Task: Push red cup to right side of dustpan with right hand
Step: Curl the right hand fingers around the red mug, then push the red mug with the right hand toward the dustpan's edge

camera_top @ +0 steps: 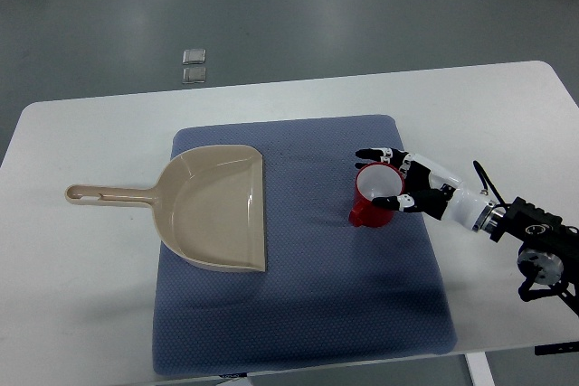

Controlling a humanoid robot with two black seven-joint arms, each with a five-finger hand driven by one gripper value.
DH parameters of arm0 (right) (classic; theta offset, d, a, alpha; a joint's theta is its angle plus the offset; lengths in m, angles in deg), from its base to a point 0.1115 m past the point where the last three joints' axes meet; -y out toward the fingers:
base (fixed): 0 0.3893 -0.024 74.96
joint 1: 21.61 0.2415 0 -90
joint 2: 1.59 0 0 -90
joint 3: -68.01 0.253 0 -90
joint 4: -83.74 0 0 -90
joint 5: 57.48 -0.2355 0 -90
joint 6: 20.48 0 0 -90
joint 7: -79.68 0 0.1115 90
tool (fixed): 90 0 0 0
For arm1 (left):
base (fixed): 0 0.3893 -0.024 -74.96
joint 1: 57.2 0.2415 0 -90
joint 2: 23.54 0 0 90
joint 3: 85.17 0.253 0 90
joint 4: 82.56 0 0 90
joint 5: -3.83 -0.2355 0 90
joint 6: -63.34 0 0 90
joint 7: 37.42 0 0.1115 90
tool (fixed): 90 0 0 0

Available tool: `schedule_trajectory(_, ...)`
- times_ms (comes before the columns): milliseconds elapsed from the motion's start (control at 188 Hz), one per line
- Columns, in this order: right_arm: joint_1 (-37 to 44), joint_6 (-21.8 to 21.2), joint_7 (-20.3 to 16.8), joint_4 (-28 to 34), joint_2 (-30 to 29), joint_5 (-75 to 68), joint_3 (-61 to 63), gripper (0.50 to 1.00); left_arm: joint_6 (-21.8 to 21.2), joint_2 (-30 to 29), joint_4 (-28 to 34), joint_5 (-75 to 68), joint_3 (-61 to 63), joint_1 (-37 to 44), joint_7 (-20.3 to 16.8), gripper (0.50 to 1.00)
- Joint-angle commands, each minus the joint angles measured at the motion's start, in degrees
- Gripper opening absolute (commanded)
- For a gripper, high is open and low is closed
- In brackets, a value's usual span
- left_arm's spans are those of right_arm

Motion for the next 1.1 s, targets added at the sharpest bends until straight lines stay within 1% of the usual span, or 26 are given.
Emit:
schedule_trajectory(0, 0.00, 0.00, -0.01, -0.61, -0.71, 0.01, -0.11, 0.934, 0.00, 0.00, -0.01, 0.00, -0.07, 0.00, 0.00, 1.000)
schedule_trajectory(766, -0.27, 0.00, -0.01, -2.11, -2.82, 0.10, -0.20, 0.934, 0.00, 0.00, -0.01, 0.00, -0.07, 0.00, 0.00, 1.000)
schedule_trajectory(830, -0.18, 0.98, -0.01, -2.11, -2.82, 0.10, -0.73, 0.932, 0.00, 0.00, -0.01, 0.00, -0.07, 0.00, 0.00, 1.000)
schedule_trajectory(1016, -0.27, 1.69, -0.01, -2.19, -2.90, 0.10, -2.05, 0.932, 0.00, 0.00, -0.10, 0.00, -0.07, 0.00, 0.00, 1.000)
schedule_trajectory(1096, -0.27, 2.74, -0.01, -2.37, -3.34, 0.28, -2.13, 0.934, 0.00, 0.00, -0.10, 0.00, -0.07, 0.00, 0.00, 1.000)
